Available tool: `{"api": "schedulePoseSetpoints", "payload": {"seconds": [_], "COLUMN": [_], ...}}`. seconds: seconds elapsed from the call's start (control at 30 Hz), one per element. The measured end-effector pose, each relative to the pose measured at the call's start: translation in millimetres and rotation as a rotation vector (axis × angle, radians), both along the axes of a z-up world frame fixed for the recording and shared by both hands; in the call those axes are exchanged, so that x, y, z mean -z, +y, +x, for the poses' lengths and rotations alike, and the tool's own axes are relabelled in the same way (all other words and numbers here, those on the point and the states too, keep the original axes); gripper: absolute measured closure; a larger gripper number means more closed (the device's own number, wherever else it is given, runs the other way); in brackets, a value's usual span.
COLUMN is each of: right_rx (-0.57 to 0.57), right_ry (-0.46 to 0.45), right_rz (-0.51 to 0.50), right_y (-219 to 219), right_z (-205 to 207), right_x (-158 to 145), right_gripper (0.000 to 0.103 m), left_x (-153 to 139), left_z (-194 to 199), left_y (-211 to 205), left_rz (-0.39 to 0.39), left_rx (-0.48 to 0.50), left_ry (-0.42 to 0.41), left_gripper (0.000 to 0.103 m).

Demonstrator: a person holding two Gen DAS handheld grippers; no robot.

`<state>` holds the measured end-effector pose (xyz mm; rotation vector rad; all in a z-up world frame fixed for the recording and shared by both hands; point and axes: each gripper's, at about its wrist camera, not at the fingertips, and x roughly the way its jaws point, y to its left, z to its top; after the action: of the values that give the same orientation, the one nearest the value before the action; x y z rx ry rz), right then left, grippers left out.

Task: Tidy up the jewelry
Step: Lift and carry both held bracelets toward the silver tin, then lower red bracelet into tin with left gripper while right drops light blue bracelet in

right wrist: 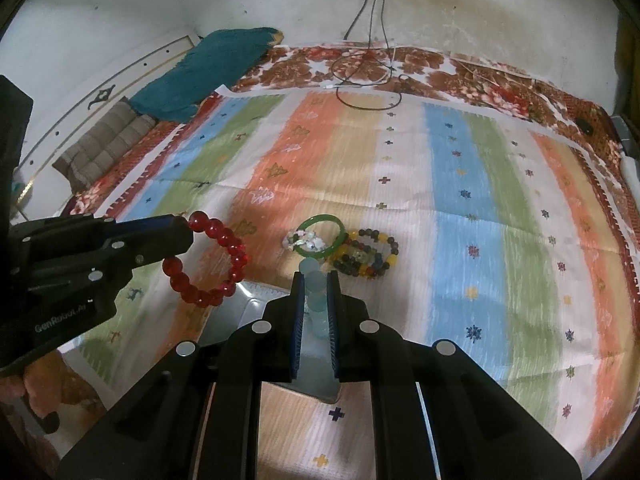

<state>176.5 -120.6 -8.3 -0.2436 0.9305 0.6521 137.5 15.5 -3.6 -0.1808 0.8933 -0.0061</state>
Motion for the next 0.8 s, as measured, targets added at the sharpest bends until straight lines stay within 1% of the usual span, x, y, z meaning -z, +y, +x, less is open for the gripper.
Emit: {"api": "schedulePoseSetpoints", "payload": {"seconds": [0.3, 0.4, 0.53, 0.57, 0.6, 0.63, 0.67, 0.8], "right_rx": [-0.005, -0.009, 0.016, 0.025, 0.037, 0.046, 0.054, 0.089], "right_ry": [0.013, 0.024, 0.026, 0.032, 0.033, 0.03, 0.028, 0.048], "right_rz": [0.002, 0.012, 0.015, 0.019, 0.017, 0.015, 0.014, -0.003], "right_y": [-5, -6, -10, -11, -13, -15, -16, -21], "right_z": [-10, -12, -12, -11, -9, -8, -6, 3], "right_x": [2, 2, 2, 2, 2, 2, 2, 7], "right_gripper": [0.091, 0.091, 0.091, 0.09, 0.084, 0.075, 0.073, 0.073], "left_x": [-2, 0, 4, 4, 4, 3, 2, 7], "left_z": [-12, -16, -17, -18, -18, -19, -19, -16], "left_y": [-3, -6, -10, -8, -7, -5, -3, 4], "left_rz": [-0.003, 0.002, 0.0, -0.004, -0.005, -0.008, -0.005, 0.008], "left_rx": [0.01, 0.022, 0.028, 0.016, 0.009, 0.001, -0.009, -0.037], "left_ry": [-0.004, 0.003, 0.028, 0.024, 0.021, 0.014, 0.011, 0.03], "left_gripper": [0.09, 0.09, 0.088, 0.084, 0.079, 0.077, 0.076, 0.073]}}
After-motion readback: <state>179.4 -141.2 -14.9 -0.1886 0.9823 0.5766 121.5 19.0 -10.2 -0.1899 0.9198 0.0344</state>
